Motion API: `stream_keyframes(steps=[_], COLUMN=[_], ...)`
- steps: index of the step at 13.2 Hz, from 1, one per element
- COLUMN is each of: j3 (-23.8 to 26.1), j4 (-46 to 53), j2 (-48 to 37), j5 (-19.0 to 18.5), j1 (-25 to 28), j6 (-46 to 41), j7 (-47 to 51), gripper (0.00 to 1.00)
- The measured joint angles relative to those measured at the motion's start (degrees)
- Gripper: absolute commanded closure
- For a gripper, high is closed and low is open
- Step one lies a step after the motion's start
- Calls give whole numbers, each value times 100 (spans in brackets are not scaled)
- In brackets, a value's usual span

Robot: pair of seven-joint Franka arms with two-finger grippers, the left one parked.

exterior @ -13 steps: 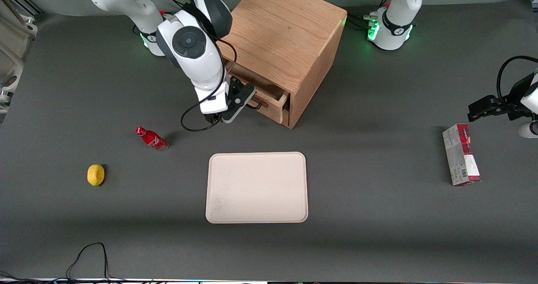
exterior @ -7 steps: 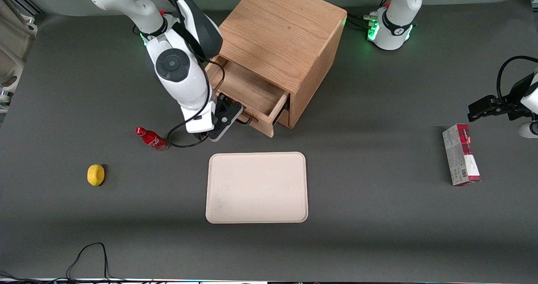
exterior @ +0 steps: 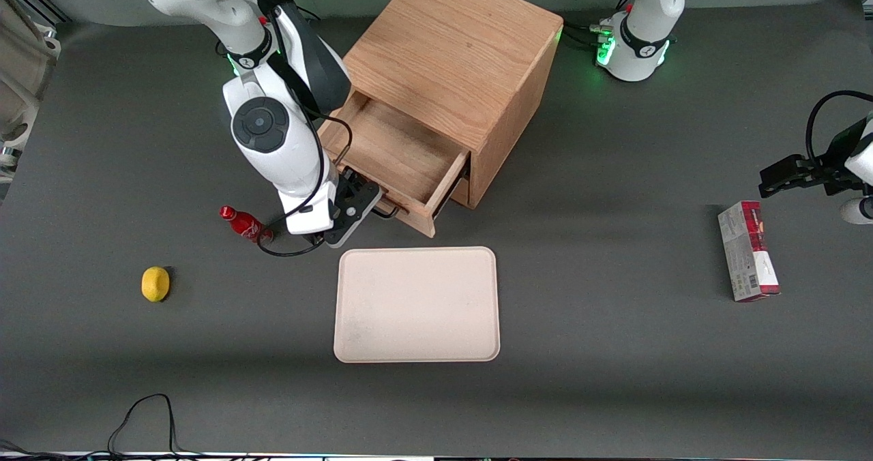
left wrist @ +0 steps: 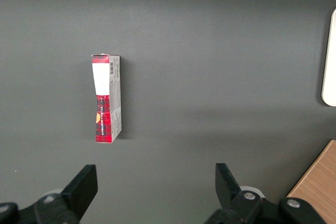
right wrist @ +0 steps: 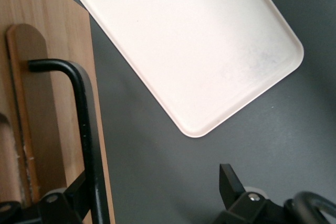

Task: Open upper drawer
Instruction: 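Pull the upper drawer outward by its handle with the right gripper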

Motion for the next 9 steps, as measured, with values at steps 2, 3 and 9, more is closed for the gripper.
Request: stream_keyframes(steps=[2, 3, 9], j3=[-1, -2, -3], j4=[145, 228, 754], j2=[115, 179, 541], j5=[0, 0, 0], j1=[-150, -223, -517], j6=[0, 0, -120], j7=[-86, -101, -161], gripper=[0, 0, 0])
